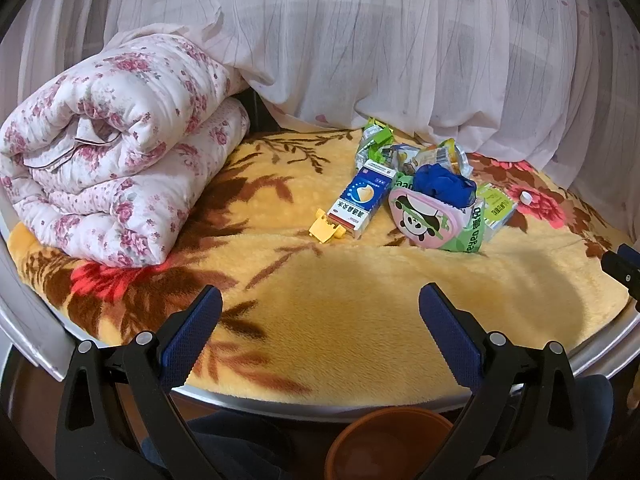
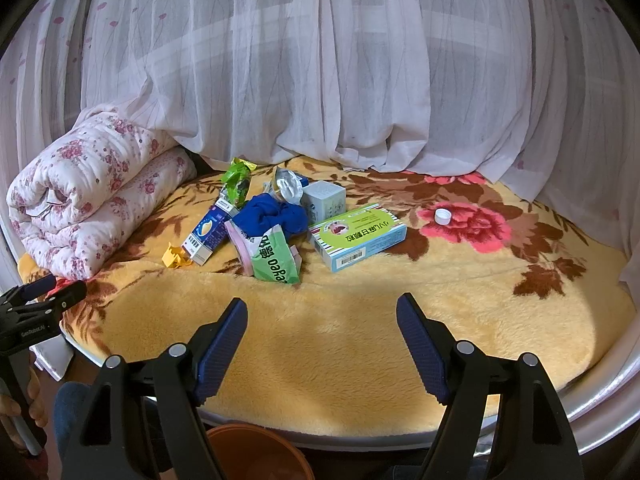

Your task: Collect trash

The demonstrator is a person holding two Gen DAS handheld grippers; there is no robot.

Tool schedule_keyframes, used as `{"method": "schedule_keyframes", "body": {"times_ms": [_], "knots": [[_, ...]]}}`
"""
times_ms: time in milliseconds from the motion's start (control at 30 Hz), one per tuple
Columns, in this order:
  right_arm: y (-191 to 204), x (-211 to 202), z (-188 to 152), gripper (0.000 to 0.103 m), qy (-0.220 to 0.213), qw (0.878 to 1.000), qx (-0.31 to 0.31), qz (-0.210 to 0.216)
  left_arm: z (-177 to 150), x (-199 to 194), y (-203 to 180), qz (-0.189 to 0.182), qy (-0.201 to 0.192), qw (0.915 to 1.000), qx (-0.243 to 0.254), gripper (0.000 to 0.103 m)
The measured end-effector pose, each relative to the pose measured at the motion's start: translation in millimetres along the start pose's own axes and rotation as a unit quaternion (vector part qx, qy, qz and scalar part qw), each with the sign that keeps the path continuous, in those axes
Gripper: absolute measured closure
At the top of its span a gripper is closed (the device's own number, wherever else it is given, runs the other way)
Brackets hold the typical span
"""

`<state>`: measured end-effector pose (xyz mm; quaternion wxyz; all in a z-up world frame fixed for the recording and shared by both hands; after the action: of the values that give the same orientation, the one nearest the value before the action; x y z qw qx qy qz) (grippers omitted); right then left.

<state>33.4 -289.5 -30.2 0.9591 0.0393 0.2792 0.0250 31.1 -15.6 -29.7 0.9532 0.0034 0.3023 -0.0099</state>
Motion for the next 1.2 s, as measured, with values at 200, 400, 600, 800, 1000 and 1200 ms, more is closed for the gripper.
{"method": "schedule_keyframes", "body": {"times_ms": [200,400,600,800,1000,1200], "knots": [[1,0,0,0.027,-0.001,1.0,-0.001,-0.001,-1,-1,-3,-0.001,0.002,1.0,-0.001,0.007],[3,-1,0,0.027,-0.001,1.0,-0.002,0.002,-2,0,-3,-0.001,0.004,1.0,-0.001,0.007],[4,0,-1,0.027,-0.001,1.0,-0.003,0.003,-4,1,-3,-0.002,0.006,1.0,-0.003,0.007],[5,0,-2,0.027,-0.001,1.0,-0.002,0.003,-5,2,1,-0.003,0.009,0.9999,-0.004,0.007],[5,0,-3,0.027,0.0,1.0,-0.002,0.002,-6,3,3,-0.002,0.012,0.9999,-0.006,0.007],[11,1,-10,0.027,0.003,1.0,-0.003,0.005,-7,3,4,-0.003,0.014,0.9999,-0.005,0.007]]}}
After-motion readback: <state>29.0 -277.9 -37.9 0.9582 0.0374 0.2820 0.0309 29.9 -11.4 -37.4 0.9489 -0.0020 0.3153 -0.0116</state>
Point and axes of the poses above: each gripper's, at about its wrist camera, not at the fingertips, and x roughly the way its jaws point, y to its left, z to its top, the point moved 5 cm from there along x, roughly the way its jaws point
